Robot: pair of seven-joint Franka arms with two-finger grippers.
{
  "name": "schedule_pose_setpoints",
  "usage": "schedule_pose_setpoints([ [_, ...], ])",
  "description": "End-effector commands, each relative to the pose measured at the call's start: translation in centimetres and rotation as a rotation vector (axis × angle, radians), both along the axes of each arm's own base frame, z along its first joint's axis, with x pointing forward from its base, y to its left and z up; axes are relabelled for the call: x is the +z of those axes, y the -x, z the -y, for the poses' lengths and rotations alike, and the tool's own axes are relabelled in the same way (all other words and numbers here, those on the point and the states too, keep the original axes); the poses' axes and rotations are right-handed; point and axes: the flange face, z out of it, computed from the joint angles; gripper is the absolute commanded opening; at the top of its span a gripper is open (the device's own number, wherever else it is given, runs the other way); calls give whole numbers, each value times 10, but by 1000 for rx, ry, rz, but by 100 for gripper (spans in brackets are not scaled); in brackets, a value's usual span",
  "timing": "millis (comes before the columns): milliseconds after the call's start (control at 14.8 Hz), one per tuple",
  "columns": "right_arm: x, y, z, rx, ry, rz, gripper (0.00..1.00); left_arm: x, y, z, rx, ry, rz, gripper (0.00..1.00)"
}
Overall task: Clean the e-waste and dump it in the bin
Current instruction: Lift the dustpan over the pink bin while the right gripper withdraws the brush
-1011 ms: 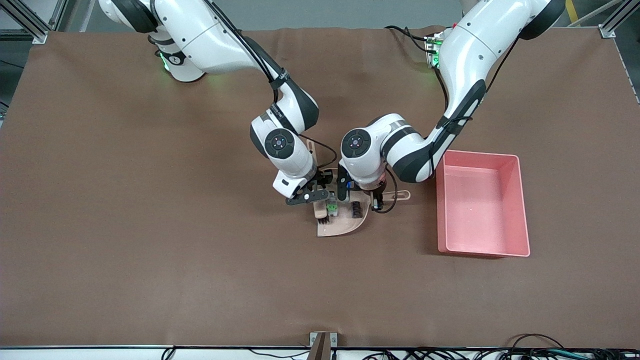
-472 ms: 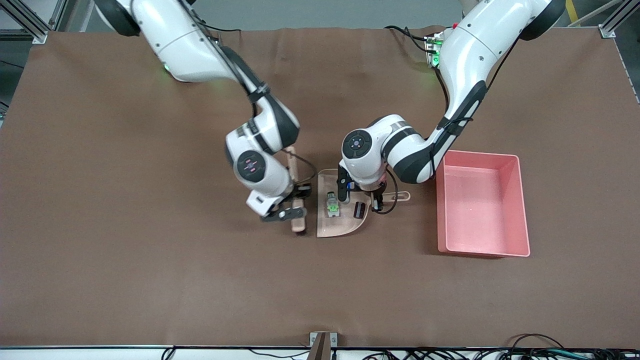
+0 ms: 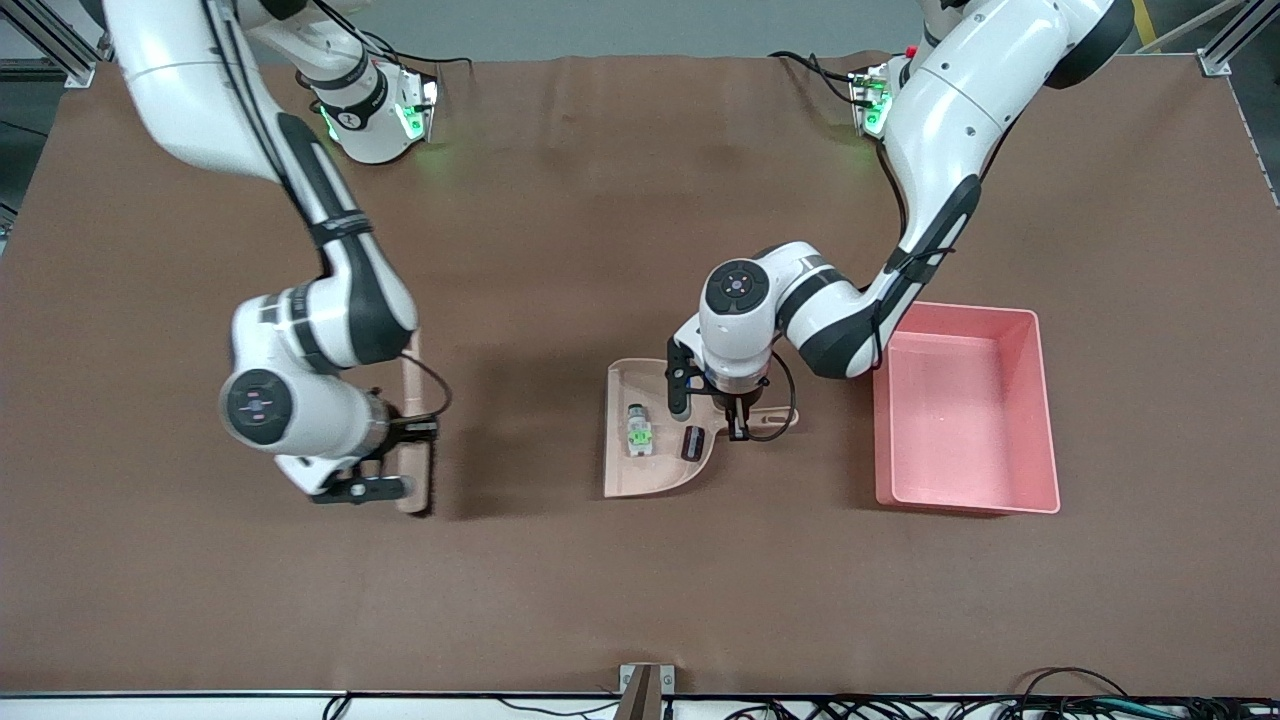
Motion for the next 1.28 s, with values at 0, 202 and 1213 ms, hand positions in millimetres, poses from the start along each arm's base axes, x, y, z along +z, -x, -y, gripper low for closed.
schedule_pose_setpoints([
  [0,18,29,52,-38,42,9,3,21,-13,-1,-3,30,40,1],
  [202,11,58,106,-29,76,40,3,49,-24,-6,-8,86,44,2],
  [1213,-77,95,191,-78,57,79,37,213,-53,-133,70,151,105,2],
])
